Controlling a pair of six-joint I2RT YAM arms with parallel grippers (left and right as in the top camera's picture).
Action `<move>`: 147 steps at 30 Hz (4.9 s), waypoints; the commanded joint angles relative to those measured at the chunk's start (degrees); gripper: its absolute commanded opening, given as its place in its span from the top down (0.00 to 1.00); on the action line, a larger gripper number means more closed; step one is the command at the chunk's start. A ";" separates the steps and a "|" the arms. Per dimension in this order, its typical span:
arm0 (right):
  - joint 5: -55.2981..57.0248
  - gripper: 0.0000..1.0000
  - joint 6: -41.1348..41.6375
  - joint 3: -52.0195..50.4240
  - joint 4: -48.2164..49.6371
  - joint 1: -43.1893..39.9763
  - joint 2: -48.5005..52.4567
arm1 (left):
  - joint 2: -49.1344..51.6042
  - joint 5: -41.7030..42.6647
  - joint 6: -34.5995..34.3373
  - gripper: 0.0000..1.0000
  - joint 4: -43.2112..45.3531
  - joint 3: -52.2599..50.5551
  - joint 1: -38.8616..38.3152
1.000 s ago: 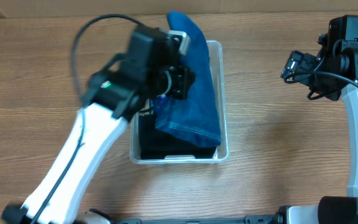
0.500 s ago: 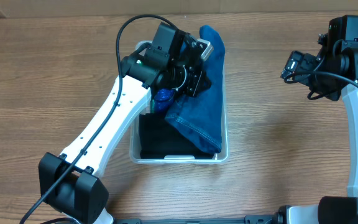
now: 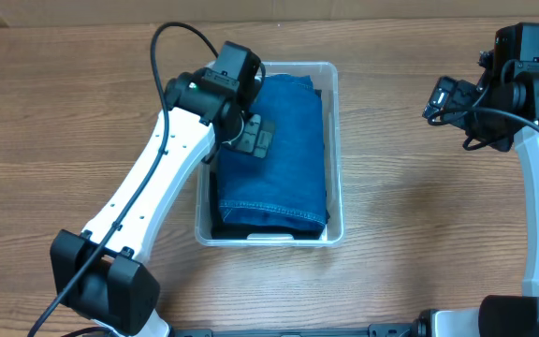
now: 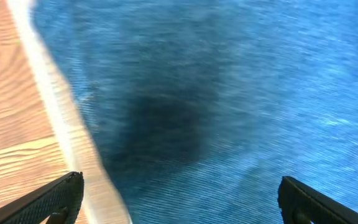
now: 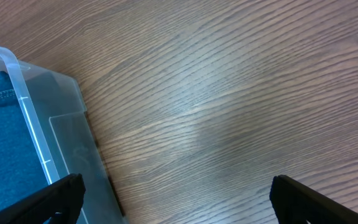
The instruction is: Pack container
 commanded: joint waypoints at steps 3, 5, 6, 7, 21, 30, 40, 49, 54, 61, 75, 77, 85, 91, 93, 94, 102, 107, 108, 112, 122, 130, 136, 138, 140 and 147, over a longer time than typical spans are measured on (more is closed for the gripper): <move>-0.28 0.00 -0.17 0.07 0.07 -0.22 -0.61 | -0.46 -2.40 2.08 0.00 1.27 8.44 -1.46; -0.28 0.00 -0.17 0.07 0.09 -0.22 -0.61 | -0.50 0.39 4.98 0.36 3.04 11.06 -2.08; -0.28 0.00 -0.17 0.07 0.09 -0.22 -0.61 | -0.50 1.03 5.01 0.71 4.20 11.52 -2.12; -0.28 0.00 -0.17 0.07 0.09 -0.22 -0.61 | -0.50 1.27 4.90 0.92 5.25 11.54 -2.12; -0.28 0.00 -0.17 0.07 0.07 -0.22 -0.61 | 27.87 -1.55 -9.38 0.96 -8.31 10.93 2.19; -0.28 0.00 -0.20 0.07 0.11 -0.22 -0.61 | 9.42 2.34 -8.48 0.96 -11.37 19.04 2.03; -2.84 0.00 -6.91 0.07 7.06 4.15 -0.61 | -4.52 -2.82 -10.49 0.00 -17.51 19.04 10.10; 1.68 0.00 -7.58 0.13 18.08 14.53 0.70 | -3.26 2.08 -9.68 0.00 -16.09 18.95 28.28; -0.94 0.00 -5.86 0.07 11.65 14.62 -1.07 | -6.99 -0.04 -7.19 0.00 -20.96 18.05 28.57; -0.63 0.00 -5.05 -5.05 13.07 17.00 -13.86 | -32.87 -1.62 -5.73 0.00 -10.01 -0.87 21.42; 8.81 0.00 -4.28 -46.49 14.21 23.21 -55.49 | -85.33 -2.23 -7.69 0.00 -12.48 -32.33 19.15; 8.81 0.00 -4.26 -46.53 8.39 23.21 -55.39 | -86.03 -2.49 -8.26 0.00 -13.31 -32.26 19.15; 8.81 0.00 -4.28 -46.60 9.07 23.21 -55.87 | -85.96 -2.49 -8.26 0.00 -13.29 -32.26 19.15; 7.69 0.00 -4.33 -46.88 9.60 17.20 -61.61 | -85.96 -2.49 -8.26 0.00 -13.29 -32.26 19.15; 7.72 0.00 -4.96 -48.83 12.87 15.30 -66.62 | -85.96 -2.49 -8.26 0.00 -13.29 -32.26 19.15; 7.72 0.00 -5.03 -50.62 14.80 14.91 -69.59 | -85.96 -2.49 -8.26 0.00 -13.29 -32.26 19.15; 7.19 0.00 -4.96 -70.62 31.36 13.11 -89.59 | -85.96 -2.49 -8.26 0.00 -13.29 -32.26 19.15; 7.21 0.00 -12.07 -82.20 51.95 13.05 -90.23 | -85.96 -2.49 -8.26 0.00 -13.29 -32.26 19.15; 7.32 0.00 -13.14 -84.91 56.65 13.05 -90.23 | -85.96 -2.49 -8.26 0.00 -13.29 -32.26 19.15; 7.28 0.00 -13.53 -93.59 65.46 13.07 -90.23 | -85.96 -2.49 -8.26 0.00 -13.29 -32.26 19.15; 7.06 0.00 -13.51 -94.05 65.75 13.07 -89.18 | -85.96 -2.49 -8.26 0.00 -13.29 -32.26 19.15; 7.06 0.00 -13.51 -94.05 65.75 13.07 -89.18 | -85.96 -2.49 -8.26 0.00 -13.29 -32.26 19.15; 7.06 0.00 -13.51 -94.05 65.75 13.07 -89.18 | -85.96 -2.49 -8.26 0.00 -13.29 -32.26 19.15; 7.06 0.00 -13.51 -94.05 65.77 13.07 -89.18 | -85.96 -2.49 -8.26 0.00 -13.29 -32.26 19.15; 7.06 0.00 -13.51 -94.05 65.75 13.07 -89.18 | -85.99 -2.89 -8.11 0.00 -12.83 -32.68 19.23; 7.06 0.00 -13.51 -94.05 65.77 13.07 -89.18 | -94.23 -2.89 -0.55 0.00 8.83 -57.88 19.93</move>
